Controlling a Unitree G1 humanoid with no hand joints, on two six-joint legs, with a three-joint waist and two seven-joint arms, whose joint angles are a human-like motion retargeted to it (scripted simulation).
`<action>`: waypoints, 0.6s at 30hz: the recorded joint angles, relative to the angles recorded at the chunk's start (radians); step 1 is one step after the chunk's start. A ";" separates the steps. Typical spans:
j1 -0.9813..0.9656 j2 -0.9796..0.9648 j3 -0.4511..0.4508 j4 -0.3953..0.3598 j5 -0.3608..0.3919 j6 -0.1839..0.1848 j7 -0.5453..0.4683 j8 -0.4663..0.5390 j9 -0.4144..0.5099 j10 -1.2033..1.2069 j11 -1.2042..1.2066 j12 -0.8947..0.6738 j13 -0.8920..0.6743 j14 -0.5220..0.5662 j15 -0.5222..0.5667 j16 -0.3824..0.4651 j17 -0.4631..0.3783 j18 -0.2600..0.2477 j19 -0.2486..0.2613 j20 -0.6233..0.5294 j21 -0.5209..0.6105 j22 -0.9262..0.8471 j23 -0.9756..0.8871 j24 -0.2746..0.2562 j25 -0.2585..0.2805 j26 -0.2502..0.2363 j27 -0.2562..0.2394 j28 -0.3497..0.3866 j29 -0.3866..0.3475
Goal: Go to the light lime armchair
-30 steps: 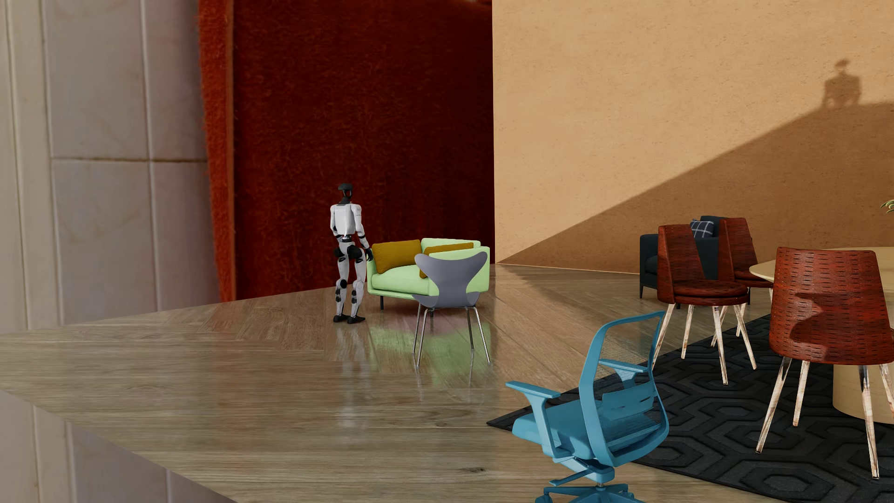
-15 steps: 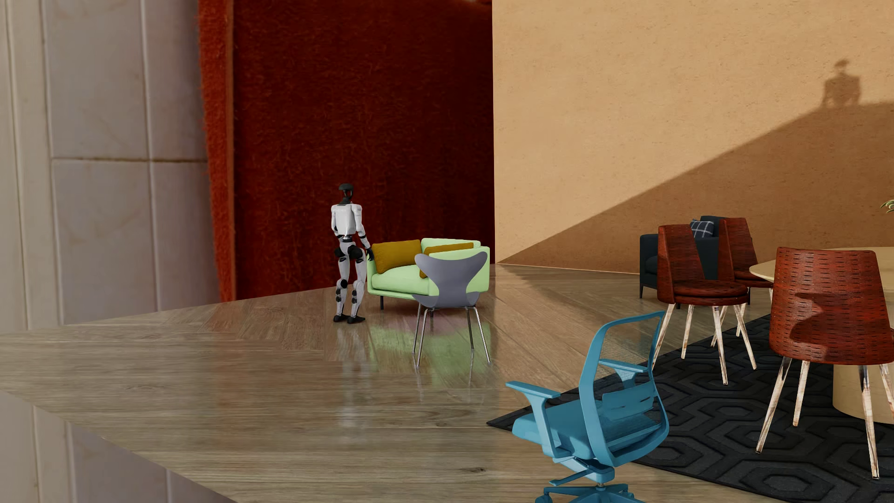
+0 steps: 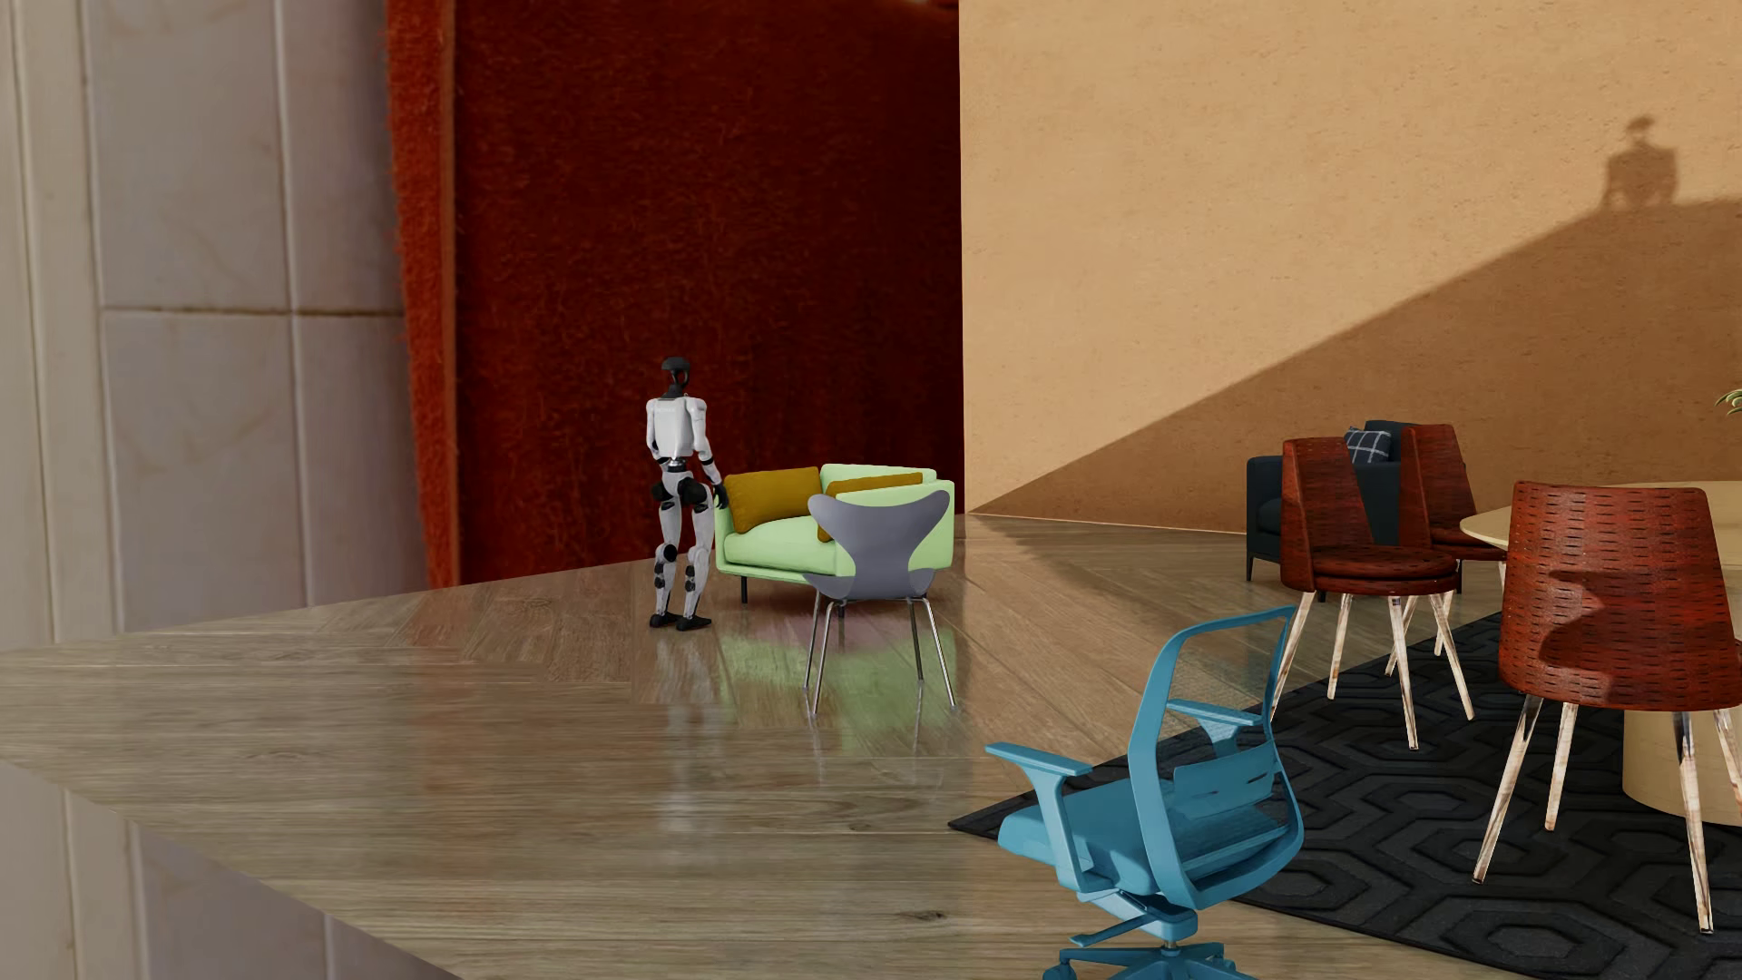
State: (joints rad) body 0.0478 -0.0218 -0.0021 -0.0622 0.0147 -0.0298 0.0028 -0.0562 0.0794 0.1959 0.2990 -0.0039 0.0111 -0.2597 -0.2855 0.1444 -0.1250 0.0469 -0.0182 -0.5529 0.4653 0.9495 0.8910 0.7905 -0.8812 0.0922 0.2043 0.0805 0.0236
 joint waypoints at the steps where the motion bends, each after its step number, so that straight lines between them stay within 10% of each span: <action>1: 0.000 0.000 0.000 0.001 0.001 0.000 0.002 0.001 0.000 0.001 0.000 0.001 0.000 -0.001 0.000 0.001 -0.001 0.000 0.000 0.000 0.000 0.000 0.001 -0.001 0.002 0.000 0.000 0.000 0.000; 18: 0.000 -0.005 -0.006 0.011 0.012 0.001 0.025 0.021 -0.002 0.002 -0.001 -0.008 0.007 -0.004 0.011 0.015 -0.014 -0.003 -0.001 -0.038 0.021 0.003 -0.001 -0.011 0.000 -0.011 -0.002 -0.009 -0.007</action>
State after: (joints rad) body 0.0478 -0.0263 -0.0084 -0.0507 0.0270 -0.0286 0.0279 -0.0356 0.0775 0.1976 0.2980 -0.0120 0.0178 -0.2638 -0.2749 0.1596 -0.1392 0.0443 -0.0196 -0.5908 0.4862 0.9529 0.8898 0.7797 -0.8809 0.0809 0.2022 0.0713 0.0163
